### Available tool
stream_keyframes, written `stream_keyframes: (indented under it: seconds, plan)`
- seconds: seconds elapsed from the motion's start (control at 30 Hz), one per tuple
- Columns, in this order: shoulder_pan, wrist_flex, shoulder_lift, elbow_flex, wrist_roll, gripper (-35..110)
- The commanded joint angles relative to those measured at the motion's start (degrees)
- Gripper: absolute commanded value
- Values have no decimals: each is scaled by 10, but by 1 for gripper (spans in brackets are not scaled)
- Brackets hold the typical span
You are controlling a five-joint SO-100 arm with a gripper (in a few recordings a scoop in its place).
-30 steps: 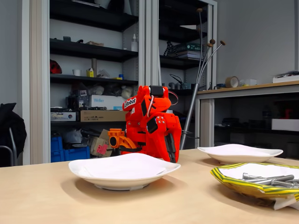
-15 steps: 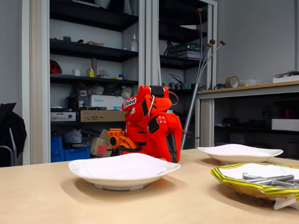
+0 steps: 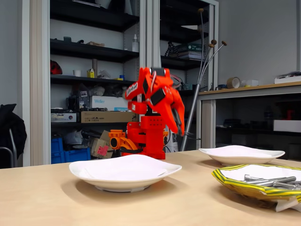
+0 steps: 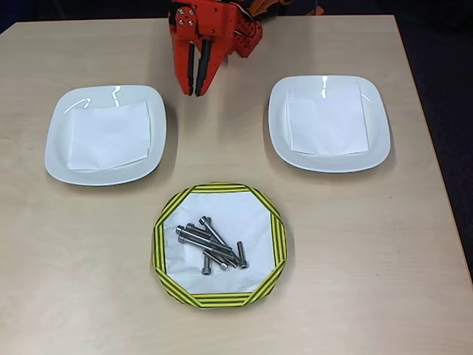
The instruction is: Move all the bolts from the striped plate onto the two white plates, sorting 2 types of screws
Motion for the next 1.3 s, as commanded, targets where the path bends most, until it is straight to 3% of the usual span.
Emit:
stream_keyframes:
  seconds: [0.0,0.13,0.37,0.43,0.53,0.7,1.27]
  plan:
    - [-12,-120,-137,-76,-46,1]
    - [-40,-216,-305,-170,-47,1]
    - [-85,-179,-571,-417,16,2]
    - [-99,-198,-632,-464,25,11]
    - [-107,-220,-714,-519,54,7]
    - [-118,-272,-842,-600,50,15]
    - [-163,-280,-961,-642,97,16]
